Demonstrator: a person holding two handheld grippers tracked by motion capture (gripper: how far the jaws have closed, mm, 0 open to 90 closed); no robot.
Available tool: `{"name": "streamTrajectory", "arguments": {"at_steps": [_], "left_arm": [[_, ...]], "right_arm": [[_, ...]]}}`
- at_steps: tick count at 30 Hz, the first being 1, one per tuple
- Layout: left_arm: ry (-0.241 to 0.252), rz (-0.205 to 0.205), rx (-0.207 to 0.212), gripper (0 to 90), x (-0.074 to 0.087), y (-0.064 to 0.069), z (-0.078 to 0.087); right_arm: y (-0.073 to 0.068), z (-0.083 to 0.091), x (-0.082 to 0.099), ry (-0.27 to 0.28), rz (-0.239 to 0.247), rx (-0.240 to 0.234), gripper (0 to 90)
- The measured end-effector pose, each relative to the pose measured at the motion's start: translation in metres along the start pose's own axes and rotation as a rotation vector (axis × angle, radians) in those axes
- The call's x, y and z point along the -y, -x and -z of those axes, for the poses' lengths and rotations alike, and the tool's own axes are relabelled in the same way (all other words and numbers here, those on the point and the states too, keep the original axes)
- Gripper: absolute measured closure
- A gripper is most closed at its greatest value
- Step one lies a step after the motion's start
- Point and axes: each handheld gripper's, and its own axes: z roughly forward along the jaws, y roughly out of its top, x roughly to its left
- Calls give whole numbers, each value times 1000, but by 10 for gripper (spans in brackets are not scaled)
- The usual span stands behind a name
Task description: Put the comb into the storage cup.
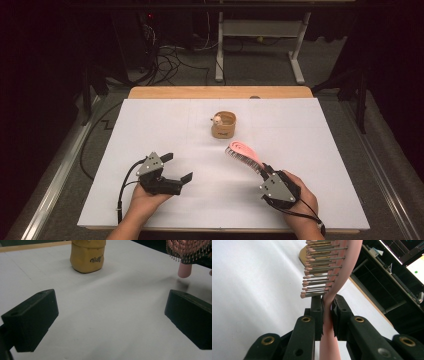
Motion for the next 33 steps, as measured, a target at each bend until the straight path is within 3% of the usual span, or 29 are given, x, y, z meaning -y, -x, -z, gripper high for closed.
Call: {"name": "streamTrajectory", "arguments": {"at_steps": [15,33], "left_arm": [[-7,-1,7,0,3,1,-1],[9,1,15,0,4,0,1]], "right_arm": [[16,3,5,67,-206,-59,817],[21,1,10,114,-335,-112,817]]}}
